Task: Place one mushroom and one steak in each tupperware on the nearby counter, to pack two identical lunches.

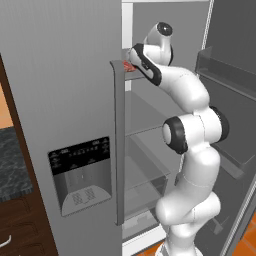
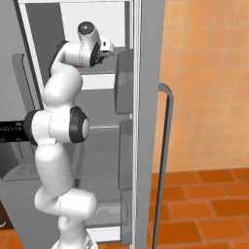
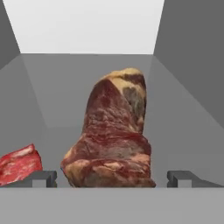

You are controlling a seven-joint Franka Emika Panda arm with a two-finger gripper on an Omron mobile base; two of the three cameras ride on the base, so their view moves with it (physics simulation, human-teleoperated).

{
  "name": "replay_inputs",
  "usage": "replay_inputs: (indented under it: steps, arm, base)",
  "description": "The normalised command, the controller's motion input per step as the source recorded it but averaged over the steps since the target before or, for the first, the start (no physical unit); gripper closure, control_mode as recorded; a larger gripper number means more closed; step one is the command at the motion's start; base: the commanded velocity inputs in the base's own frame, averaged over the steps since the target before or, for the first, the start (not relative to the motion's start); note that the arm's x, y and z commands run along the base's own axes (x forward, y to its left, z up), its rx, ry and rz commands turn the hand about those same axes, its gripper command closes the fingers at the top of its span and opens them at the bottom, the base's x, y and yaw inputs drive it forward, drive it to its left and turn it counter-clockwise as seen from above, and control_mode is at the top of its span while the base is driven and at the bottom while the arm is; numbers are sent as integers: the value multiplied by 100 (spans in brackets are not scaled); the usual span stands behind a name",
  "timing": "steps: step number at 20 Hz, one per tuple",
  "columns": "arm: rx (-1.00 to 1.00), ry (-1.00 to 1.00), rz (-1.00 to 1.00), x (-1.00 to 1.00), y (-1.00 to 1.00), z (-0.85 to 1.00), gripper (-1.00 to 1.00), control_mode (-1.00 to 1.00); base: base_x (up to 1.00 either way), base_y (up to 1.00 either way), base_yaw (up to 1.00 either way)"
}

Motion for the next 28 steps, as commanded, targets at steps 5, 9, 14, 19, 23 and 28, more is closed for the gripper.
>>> replay_inputs:
  steps: [5,9,14,19,23,28]
  arm:
    - [0,0,0,17,0,3,-100,-100]
    - [0,0,0,30,0,0,-100,-100]
    - [0,0,0,13,0,0,100,-100]
    - [0,0,0,0,0,0,100,-100]
    - [0,0,0,-15,0,0,100,-100]
    - [0,-3,-7,-94,0,14,100,-100]
  base:
    - [0,0,0]
    - [0,0,0]
    - [0,0,0]
    - [0,0,0]
    - [0,0,0]
    - [0,0,0]
